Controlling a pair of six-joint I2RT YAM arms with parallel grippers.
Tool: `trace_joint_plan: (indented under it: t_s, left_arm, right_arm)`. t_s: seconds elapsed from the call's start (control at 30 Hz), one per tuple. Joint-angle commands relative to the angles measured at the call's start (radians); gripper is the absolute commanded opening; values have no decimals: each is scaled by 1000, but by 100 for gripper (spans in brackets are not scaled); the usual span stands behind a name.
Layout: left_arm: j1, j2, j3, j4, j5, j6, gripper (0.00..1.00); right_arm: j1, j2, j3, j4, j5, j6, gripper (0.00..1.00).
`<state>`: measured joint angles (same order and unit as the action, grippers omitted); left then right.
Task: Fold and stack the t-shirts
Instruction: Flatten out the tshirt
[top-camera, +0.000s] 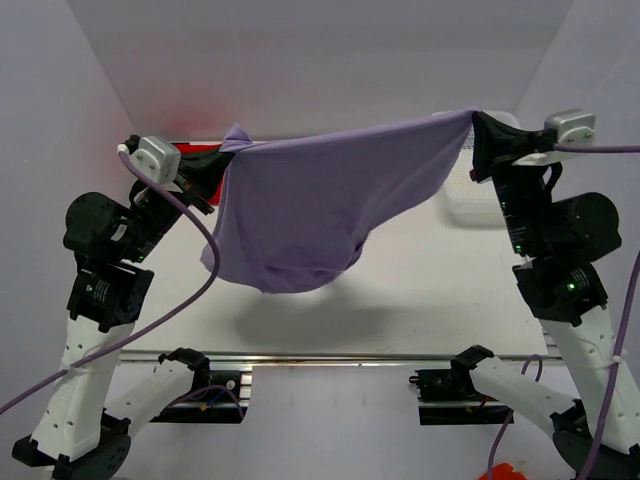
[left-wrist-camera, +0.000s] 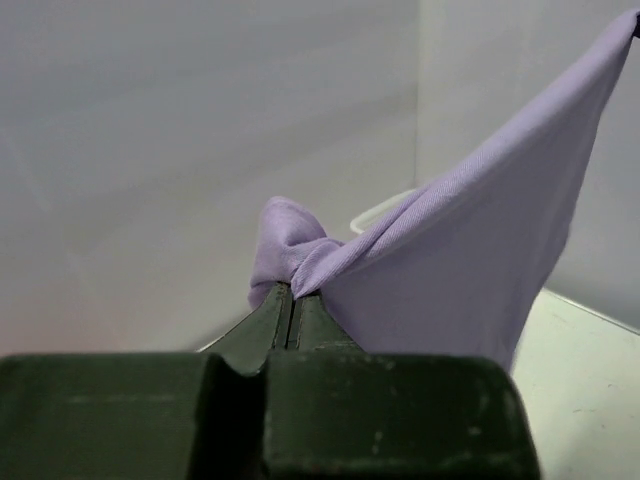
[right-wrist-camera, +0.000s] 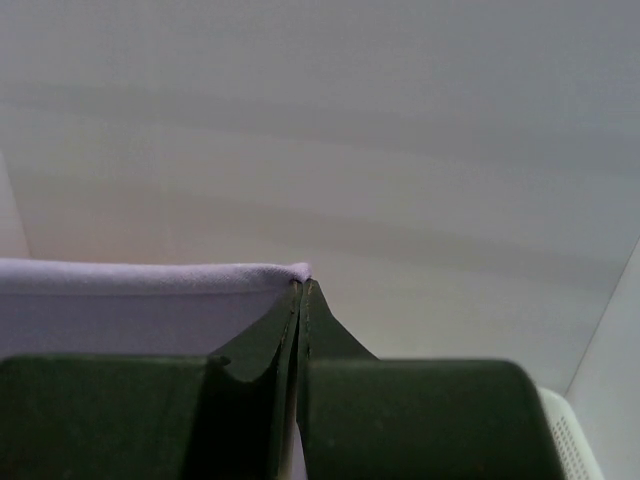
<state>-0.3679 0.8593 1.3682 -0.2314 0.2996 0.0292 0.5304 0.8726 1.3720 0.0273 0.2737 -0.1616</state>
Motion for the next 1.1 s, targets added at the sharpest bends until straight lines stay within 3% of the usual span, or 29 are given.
trace_joint_plan:
  t_s: [0.0, 0.47, 0.67, 0.9, 1.07]
  left_arm:
    - [7, 1, 52, -11, 22, -21, 0]
    - [17, -38, 160, -60, 88, -22, 0]
    - [17, -74, 169, -60, 189, -32, 0]
    - [17, -16, 147, -39, 203, -32, 0]
    - [17, 180, 98, -2, 93, -41, 0]
  right_arm:
    - [-7, -50, 78, 19, -19, -36, 0]
    - [-7, -141, 145, -84, -159, -19, 0]
    - [-7, -181, 133, -86, -192, -10, 0]
    - [-6, -123, 32, -6, -117, -15, 0]
    - [-6, 4, -115, 94, 31, 22, 0]
